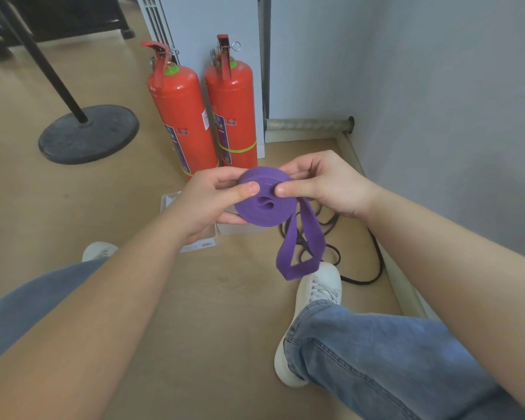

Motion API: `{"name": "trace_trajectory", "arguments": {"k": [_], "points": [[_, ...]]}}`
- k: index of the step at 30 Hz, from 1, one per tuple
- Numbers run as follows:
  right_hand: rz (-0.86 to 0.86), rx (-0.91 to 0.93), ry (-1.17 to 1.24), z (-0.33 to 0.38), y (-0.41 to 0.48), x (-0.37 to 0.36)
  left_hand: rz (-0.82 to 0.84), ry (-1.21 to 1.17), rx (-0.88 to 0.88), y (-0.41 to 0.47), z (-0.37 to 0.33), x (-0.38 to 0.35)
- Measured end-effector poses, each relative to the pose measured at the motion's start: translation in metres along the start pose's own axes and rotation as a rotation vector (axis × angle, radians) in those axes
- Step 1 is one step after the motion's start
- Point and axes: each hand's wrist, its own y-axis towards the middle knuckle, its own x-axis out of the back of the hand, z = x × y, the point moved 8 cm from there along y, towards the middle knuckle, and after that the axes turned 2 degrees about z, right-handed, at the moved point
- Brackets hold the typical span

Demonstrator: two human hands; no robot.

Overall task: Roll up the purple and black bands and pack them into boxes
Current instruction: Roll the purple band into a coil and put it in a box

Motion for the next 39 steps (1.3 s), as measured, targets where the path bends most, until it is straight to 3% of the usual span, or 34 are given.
{"name": "trace_trajectory", "arguments": {"k": [5, 12, 21, 25, 33, 39], "points": [[0.027, 0.01, -0.063, 0.001, -0.001, -0.006, 0.091, 0.271, -0.007, -0.001, -0.01, -0.002], [0.008, 0.007, 0.2, -0.011, 0.002, -0.008, 0.001, 0.07, 0.007, -0.001, 0.0, 0.009], [-0.131, 0.065, 0.279, -0.011, 0.001, 0.003, -0.049, -0.107, 0.015, -0.001, 0.0, 0.009], [-0.26, 0.12, 0.153, -0.003, 0.002, 0.01, -0.081, -0.155, 0.018, -0.002, -0.003, 0.007], [-0.266, 0.116, 0.112, 0.003, 0.002, 0.008, -0.21, -0.214, -0.023, -0.003, -0.009, 0.012], [-0.328, 0.133, 0.319, -0.003, 0.003, 0.003, -0.252, -0.309, -0.021, -0.003, -0.005, 0.008]]}}
